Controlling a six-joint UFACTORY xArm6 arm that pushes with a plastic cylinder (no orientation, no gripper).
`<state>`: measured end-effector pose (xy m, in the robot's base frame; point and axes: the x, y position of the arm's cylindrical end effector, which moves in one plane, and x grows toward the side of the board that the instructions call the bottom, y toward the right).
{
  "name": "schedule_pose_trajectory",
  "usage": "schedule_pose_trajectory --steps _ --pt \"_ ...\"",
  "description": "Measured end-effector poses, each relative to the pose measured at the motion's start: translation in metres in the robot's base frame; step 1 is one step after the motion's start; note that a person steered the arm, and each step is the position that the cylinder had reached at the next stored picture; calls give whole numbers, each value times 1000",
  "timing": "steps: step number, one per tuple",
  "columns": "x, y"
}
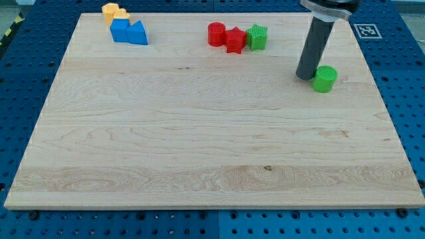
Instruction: Point your arm to the line of blocks
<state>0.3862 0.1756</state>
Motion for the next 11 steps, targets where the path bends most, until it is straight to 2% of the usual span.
schedule_pose_trajectory --steps 2,3,5,6,7,9,11 --pt "25 14" --pt "15 -49" --pt "-40 -223" --pt "-98 -248" --pt "-152 -248" --pt "-144 -239" --pt "-127 -199"
